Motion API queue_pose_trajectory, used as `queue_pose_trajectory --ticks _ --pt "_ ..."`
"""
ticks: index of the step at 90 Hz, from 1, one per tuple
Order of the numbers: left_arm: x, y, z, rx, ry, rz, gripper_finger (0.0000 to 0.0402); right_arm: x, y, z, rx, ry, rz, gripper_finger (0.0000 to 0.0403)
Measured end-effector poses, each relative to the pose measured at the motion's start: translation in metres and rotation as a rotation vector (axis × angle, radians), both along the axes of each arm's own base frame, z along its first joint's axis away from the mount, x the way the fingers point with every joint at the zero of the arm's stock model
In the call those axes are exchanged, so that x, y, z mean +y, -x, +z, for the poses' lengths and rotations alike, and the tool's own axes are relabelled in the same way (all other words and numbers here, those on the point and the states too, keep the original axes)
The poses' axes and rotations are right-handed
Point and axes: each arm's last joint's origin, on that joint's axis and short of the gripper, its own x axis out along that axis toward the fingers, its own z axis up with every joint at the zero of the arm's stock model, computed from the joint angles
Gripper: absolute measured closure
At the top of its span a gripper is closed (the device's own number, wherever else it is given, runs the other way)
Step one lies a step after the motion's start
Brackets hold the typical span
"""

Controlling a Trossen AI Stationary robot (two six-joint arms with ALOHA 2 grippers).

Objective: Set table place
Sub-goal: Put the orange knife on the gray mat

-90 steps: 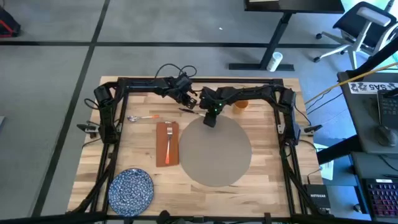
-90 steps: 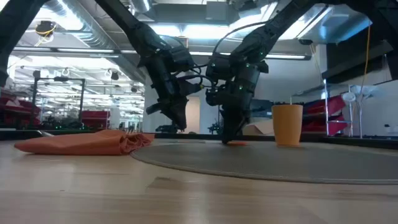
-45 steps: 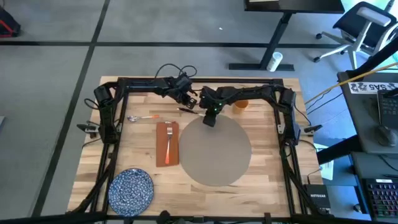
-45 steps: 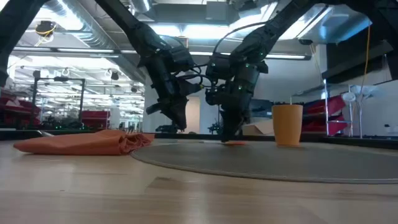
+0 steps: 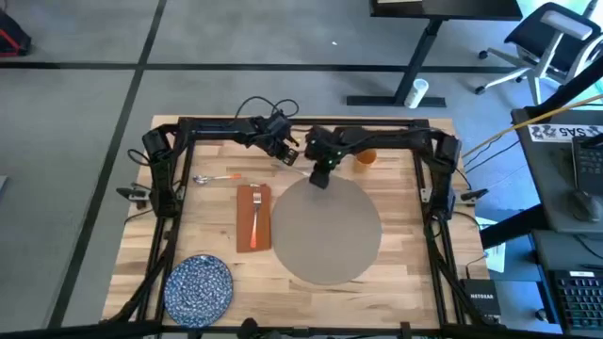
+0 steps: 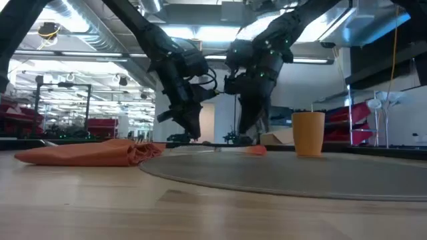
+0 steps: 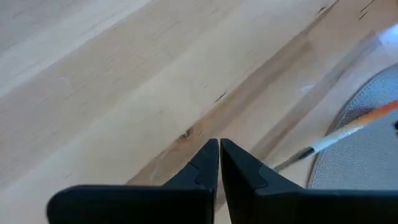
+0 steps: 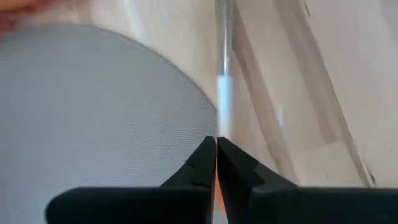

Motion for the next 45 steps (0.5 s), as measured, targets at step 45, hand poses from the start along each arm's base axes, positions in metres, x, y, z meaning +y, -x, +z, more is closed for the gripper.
queue_pose_trajectory --ticks 45 --pt "0.000 0.000 0.000 0.000 -0.002 -0.003 0.0402 -0.007 -0.006 -0.013 0.036 0.168 0.067 0.0307"
